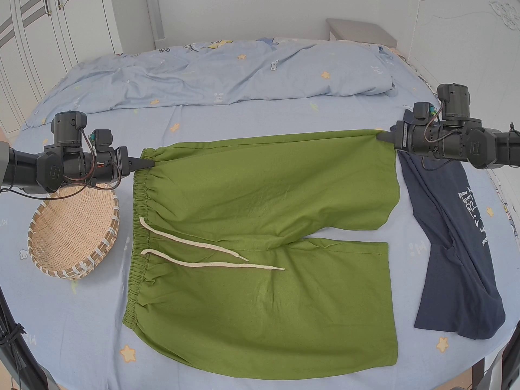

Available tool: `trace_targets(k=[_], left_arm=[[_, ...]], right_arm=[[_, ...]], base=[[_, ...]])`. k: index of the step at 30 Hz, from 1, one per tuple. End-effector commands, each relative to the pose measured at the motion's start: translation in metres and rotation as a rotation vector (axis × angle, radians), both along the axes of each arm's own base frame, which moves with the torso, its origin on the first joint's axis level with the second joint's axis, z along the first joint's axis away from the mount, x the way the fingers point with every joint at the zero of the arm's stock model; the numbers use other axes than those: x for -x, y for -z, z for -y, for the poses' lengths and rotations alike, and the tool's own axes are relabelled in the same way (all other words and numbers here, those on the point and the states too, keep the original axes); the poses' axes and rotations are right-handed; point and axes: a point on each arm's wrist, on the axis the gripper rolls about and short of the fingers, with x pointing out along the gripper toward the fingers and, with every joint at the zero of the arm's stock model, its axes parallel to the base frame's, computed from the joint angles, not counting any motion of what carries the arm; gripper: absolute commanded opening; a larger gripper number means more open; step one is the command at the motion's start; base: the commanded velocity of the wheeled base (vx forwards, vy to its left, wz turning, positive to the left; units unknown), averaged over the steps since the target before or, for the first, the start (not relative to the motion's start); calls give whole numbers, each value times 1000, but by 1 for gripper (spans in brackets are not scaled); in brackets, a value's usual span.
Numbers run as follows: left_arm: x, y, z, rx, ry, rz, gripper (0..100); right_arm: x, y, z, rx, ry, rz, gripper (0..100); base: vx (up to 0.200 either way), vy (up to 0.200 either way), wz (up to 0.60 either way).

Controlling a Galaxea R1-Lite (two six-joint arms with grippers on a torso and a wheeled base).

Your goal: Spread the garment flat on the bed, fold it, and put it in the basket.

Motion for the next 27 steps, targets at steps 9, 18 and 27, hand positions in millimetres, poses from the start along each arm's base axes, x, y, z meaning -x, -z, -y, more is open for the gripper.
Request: trace_targets(k=[9, 18, 27], left_arm=[[-24, 22, -6, -17, -73, -5, 0], [-38, 26, -7, 9, -120, -18, 0], [-48, 33, -9, 3, -152, 8, 0]], right_arm=[[-41, 30, -24, 52, 37, -4, 0], [-57, 26, -34, 52, 31, 49, 0], [-78, 41, -42, 56, 40, 59, 0]], base=[[0, 0, 0], [0, 0, 0], [0, 0, 0]])
